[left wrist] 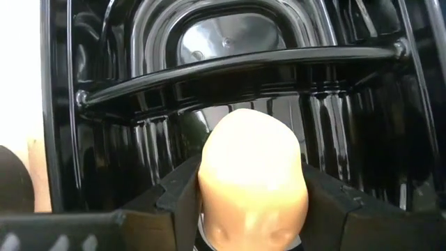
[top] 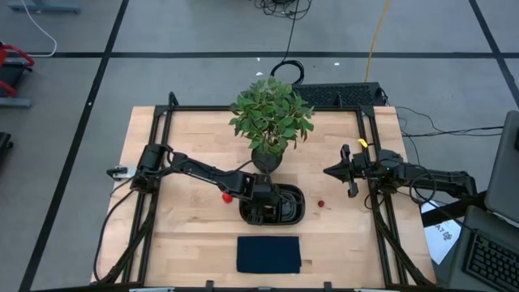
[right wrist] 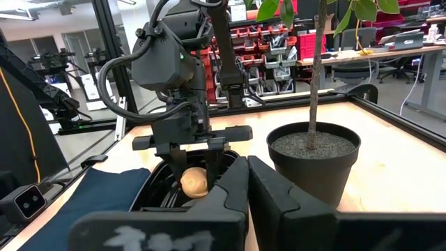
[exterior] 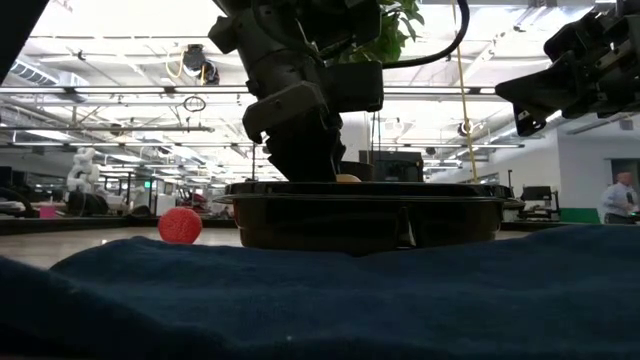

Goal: Pick and placing Produce into tupperware
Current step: Put the brown potato into the black container

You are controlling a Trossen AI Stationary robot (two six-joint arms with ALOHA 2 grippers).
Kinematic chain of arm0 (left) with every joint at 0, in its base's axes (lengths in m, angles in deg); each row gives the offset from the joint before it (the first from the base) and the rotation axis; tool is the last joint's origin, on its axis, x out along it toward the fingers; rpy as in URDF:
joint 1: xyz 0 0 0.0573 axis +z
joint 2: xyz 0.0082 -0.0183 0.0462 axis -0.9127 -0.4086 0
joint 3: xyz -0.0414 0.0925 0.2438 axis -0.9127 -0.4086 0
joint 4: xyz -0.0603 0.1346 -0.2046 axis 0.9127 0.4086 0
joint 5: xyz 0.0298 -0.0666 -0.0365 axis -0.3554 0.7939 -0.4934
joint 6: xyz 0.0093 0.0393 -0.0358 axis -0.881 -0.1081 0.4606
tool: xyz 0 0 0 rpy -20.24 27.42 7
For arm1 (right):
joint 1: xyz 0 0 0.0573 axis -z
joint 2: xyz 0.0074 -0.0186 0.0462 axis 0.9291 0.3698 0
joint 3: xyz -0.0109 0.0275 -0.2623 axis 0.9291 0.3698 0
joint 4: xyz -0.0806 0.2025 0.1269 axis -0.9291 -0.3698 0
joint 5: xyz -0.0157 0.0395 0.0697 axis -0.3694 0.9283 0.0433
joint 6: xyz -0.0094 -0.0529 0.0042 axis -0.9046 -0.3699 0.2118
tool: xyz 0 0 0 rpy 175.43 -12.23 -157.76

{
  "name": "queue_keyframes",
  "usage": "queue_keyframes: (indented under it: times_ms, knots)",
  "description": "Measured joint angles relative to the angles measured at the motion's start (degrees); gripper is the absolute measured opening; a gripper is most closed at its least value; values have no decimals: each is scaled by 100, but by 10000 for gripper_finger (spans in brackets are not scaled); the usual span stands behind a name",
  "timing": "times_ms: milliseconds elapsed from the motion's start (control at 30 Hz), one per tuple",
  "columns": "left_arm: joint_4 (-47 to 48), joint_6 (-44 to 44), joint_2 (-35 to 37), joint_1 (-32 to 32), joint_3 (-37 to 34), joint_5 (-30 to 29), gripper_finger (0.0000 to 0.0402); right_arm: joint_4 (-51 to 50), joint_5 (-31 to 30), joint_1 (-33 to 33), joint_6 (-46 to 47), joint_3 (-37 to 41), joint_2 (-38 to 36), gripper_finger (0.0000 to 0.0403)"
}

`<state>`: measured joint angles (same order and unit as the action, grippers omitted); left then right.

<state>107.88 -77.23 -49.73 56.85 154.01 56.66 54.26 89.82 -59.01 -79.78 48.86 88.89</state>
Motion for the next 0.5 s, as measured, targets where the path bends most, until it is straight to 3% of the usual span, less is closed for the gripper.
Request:
queue_keyframes:
  times_ms: [500]
  knots:
    - [-195,2,11,7,-168,-15,186,2,0,0,9,0,0,0]
